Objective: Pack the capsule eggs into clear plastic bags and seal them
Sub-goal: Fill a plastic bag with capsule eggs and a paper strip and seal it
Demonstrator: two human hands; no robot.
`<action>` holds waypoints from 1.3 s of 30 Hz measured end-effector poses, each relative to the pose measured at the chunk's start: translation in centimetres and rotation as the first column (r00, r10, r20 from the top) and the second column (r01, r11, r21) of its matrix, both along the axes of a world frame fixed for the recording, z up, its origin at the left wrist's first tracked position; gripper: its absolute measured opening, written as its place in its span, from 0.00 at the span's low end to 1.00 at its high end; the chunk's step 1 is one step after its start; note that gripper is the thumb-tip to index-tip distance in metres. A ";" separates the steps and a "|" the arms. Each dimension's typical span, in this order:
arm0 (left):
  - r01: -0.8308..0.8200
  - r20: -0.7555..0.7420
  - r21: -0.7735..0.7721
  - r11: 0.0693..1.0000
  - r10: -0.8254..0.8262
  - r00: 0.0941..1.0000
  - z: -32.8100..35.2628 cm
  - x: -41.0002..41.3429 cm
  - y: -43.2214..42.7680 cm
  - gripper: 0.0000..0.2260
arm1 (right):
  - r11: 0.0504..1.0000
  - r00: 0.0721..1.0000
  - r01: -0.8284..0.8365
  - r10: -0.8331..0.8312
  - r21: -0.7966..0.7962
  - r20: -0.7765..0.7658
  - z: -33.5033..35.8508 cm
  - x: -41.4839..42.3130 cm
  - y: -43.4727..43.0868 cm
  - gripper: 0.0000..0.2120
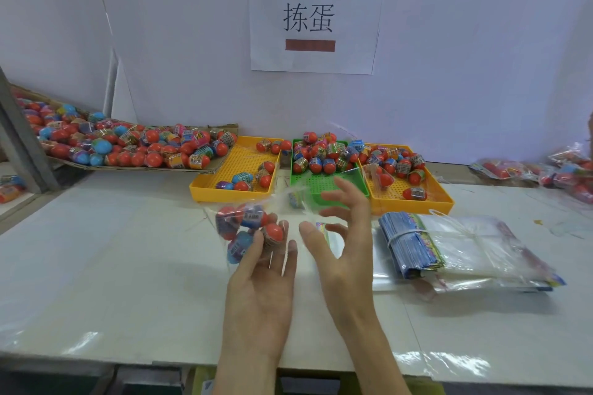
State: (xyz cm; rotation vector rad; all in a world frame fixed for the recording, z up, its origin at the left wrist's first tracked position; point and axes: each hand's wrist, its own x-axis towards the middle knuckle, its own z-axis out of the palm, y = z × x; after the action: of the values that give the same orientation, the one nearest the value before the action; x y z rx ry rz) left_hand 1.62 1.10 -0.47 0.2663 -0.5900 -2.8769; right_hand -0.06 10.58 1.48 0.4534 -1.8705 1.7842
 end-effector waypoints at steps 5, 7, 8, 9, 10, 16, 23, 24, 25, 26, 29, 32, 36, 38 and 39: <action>0.004 -0.045 0.054 0.999 -0.001 0.999 -0.1 0.2 -0.6 0.10 | 0.991 0.970 -0.110 0.089 0.079 0.228 -0.1 0.0 -0.5 0.42; 0.024 -0.050 0.012 1.000 -0.024 0.998 -0.2 0.3 -0.4 0.11 | 0.982 0.932 -0.169 0.130 0.088 0.338 -0.3 0.0 -0.9 0.34; 0.042 -0.049 -0.011 0.999 -0.043 0.998 -0.1 0.4 -0.2 0.12 | 0.981 0.924 -0.168 0.121 0.099 0.363 -0.5 -0.1 -0.9 0.30; 0.060 -0.052 -0.030 0.998 -0.062 0.997 0.0 0.5 -0.1 0.12 | 0.983 0.924 -0.150 0.102 0.104 0.368 -0.6 -0.1 -0.9 0.25; 0.070 -0.055 -0.046 0.996 -0.073 0.996 0.1 0.5 0.1 0.12 | 0.987 0.928 -0.133 0.091 0.092 0.362 -0.5 -0.2 -0.8 0.19; 0.041 -0.098 -0.155 0.987 -0.057 0.994 0.8 0.7 0.4 0.12 | 0.973 0.951 -0.092 0.149 -0.212 0.270 0.0 -0.6 0.7 0.04; 0.038 -0.066 -0.262 0.964 -0.057 0.996 1.4 1.2 0.5 0.19 | 0.841 0.950 -0.045 0.203 -0.539 0.238 0.6 -0.7 2.2 0.03; 0.053 -0.042 -0.307 0.950 -0.069 0.997 1.4 1.2 0.5 0.21 | 0.832 0.951 -0.042 0.204 -0.553 0.234 0.7 -0.7 2.5 0.03; 0.072 -0.018 -0.370 0.926 -0.085 0.996 1.4 1.1 0.6 0.24 | 0.833 0.953 -0.047 0.202 -0.551 0.224 0.8 -0.8 2.8 0.06; 0.092 0.007 -0.441 0.893 -0.099 0.995 1.3 1.1 0.8 0.27 | 0.837 0.957 -0.058 0.202 -0.544 0.210 0.9 -0.8 3.2 0.10; 0.155 0.039 -0.506 0.848 -0.158 0.987 1.3 1.1 1.3 0.26 | 0.857 0.962 -0.128 0.230 -0.499 0.147 1.2 -0.8 4.0 0.13; 0.203 0.053 -0.483 0.852 -0.203 0.978 1.2 1.1 1.2 0.21 | 0.883 0.953 -0.202 0.277 -0.425 0.124 1.4 -0.7 4.7 0.10; 0.181 0.041 -0.620 0.763 -0.199 0.979 1.2 1.0 1.5 0.20 | 0.897 0.947 -0.221 0.291 -0.382 0.135 1.5 -0.7 5.6 0.07; 0.181 0.024 -0.650 0.738 -0.218 0.976 1.2 1.2 1.8 0.21 | 0.921 0.956 -0.206 0.261 -0.331 0.132 1.7 -0.7 6.3 0.06; 0.176 0.014 -0.665 0.726 -0.224 0.975 1.1 1.2 1.9 0.22 | 0.936 0.961 -0.206 0.249 -0.286 0.123 1.7 -0.7 6.7 0.07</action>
State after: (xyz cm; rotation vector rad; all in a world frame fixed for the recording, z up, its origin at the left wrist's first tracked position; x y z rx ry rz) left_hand 2.80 3.00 0.66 -0.0148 -1.6567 -2.6142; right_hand -0.80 17.24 3.17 0.4533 -1.6926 2.2529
